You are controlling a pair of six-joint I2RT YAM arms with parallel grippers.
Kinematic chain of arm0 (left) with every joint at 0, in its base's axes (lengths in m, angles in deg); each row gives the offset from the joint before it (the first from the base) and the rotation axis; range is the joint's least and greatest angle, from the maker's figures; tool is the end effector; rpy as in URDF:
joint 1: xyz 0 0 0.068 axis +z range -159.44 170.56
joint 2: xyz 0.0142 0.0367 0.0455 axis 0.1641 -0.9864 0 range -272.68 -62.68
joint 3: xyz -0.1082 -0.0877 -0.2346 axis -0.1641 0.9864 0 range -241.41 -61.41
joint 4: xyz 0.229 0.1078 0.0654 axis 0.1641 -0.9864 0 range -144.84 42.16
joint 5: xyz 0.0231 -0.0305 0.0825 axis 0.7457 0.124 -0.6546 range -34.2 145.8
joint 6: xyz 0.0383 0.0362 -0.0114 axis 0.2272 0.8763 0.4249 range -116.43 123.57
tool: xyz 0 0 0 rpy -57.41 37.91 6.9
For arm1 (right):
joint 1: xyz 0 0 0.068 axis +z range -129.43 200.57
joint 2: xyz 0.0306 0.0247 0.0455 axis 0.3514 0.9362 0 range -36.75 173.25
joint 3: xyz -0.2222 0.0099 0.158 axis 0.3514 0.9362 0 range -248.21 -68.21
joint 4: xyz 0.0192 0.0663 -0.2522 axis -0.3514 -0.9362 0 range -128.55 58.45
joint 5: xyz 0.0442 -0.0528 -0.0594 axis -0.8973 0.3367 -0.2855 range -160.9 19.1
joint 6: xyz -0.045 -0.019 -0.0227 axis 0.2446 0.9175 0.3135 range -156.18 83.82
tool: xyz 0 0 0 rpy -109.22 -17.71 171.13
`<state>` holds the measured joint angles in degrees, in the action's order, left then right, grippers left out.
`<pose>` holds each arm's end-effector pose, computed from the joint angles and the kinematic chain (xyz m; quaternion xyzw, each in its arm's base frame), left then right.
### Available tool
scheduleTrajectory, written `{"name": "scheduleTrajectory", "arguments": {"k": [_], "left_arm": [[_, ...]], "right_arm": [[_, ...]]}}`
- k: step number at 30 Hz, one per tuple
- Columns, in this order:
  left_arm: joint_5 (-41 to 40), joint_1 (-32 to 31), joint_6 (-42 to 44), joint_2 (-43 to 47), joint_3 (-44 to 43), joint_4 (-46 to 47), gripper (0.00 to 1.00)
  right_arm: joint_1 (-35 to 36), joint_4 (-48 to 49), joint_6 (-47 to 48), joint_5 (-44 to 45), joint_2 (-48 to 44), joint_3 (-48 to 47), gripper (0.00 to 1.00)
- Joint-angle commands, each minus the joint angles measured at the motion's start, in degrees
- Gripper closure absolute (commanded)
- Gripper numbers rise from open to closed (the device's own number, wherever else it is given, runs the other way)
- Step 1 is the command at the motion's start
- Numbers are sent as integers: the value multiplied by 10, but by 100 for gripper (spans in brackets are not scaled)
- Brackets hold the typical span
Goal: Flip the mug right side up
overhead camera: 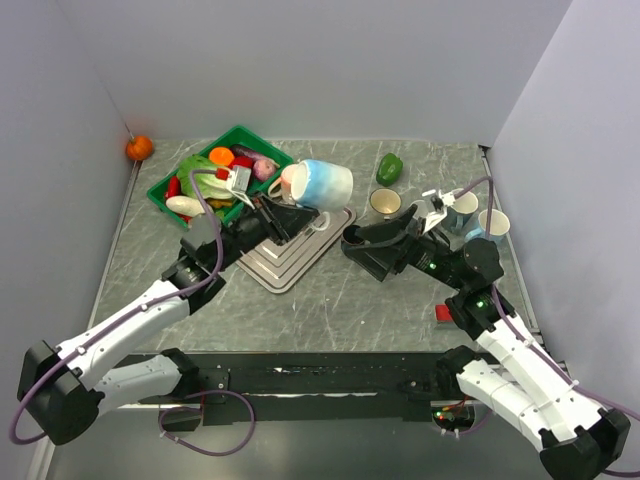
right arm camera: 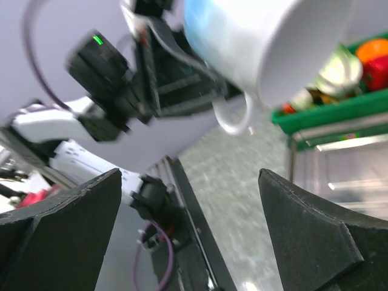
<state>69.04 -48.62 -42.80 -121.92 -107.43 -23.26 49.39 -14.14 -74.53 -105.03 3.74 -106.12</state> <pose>0.1837 -0.1602 0.3642 0.0495 0.6337 -0.5755 0.5145 0.1365 0.0978 0.3603 -0.1833 0.6004 0.5681 0.5321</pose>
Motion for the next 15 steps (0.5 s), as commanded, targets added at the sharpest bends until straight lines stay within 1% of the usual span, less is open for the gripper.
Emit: {"name": "scheduleTrajectory", "arguments": {"k": [1,2,4,10,13,15], "left_arm": [[-12,-28,-76,20,7,214,99],[-15,-40,-79,19,16,228,99],[-21,-49,-83,17,22,260,99],[-43,-87,-79,10,35,318,99],[-48,-98,-78,7,33,319,99],[-50,-103,-73,5,31,318,99]], "right_arm": [[10,128,-68,-20,23,-1,0],[11,147,-76,-18,27,-3,1],[17,153,-92,-10,44,-6,1],[22,155,-116,20,59,-23,9],[22,166,-121,35,55,-25,18],[22,170,-122,36,53,-29,19]]}}
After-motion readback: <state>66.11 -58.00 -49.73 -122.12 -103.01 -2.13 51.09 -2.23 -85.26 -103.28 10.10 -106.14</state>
